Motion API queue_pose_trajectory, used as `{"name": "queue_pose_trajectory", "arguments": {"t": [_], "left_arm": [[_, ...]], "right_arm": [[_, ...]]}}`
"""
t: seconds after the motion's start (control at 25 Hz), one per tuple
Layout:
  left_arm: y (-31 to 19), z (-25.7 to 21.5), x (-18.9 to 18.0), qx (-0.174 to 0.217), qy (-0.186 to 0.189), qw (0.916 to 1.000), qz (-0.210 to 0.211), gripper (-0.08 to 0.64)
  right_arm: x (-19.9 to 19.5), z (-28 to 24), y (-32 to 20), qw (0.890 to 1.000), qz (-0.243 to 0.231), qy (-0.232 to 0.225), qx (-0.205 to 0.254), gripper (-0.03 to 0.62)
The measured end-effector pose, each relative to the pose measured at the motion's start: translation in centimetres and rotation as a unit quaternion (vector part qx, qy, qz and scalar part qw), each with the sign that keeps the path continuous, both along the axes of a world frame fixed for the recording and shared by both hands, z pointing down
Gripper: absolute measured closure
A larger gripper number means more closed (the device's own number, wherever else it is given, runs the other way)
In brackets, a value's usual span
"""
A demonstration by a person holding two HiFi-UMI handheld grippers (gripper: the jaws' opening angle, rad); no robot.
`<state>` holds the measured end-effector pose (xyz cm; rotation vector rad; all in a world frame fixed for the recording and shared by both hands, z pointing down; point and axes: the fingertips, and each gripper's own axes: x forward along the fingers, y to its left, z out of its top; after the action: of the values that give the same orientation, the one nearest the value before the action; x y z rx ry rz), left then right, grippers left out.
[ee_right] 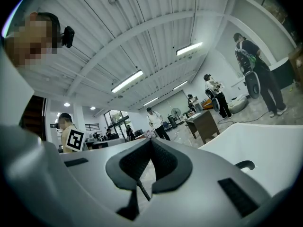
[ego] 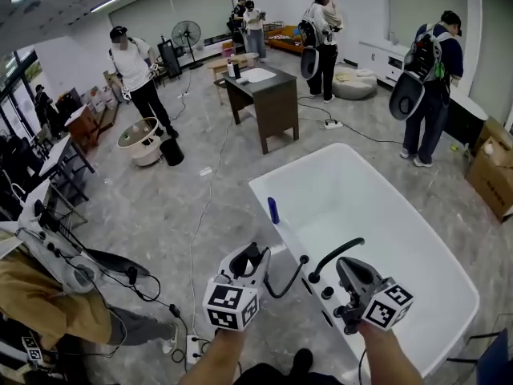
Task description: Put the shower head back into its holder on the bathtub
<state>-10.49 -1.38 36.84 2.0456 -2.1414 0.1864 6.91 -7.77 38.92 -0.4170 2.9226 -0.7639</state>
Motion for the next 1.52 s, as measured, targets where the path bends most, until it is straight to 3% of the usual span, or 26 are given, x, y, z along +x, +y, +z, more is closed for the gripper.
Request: {"name": "queue_pose_trajectory", "arguments": {"t": [0.44, 1.04, 1.52], "left_arm": [[-4.2, 1.1, -3.6, 0.007, 0.019, 0.9997, 0.015, 0.425], [-13.0, 1.6, -13.0, 0.009, 0.019, 0.9909, 0.133, 0.425], [-17.1, 0.7, -11.2, 0.015, 0.022, 0.9870, 0.158, 0.425]], "right_arm": [[-4.2, 0.6, -2.5, 1.000, 0.002, 0.020, 0.000, 0.575], [-14.2, 0.4, -8.2, 0.994, 0.105, 0.038, 0.003, 0.575], [-10.7, 1.2, -11.6, 0.989, 0.143, 0.034, -0.007, 0.575]]}}
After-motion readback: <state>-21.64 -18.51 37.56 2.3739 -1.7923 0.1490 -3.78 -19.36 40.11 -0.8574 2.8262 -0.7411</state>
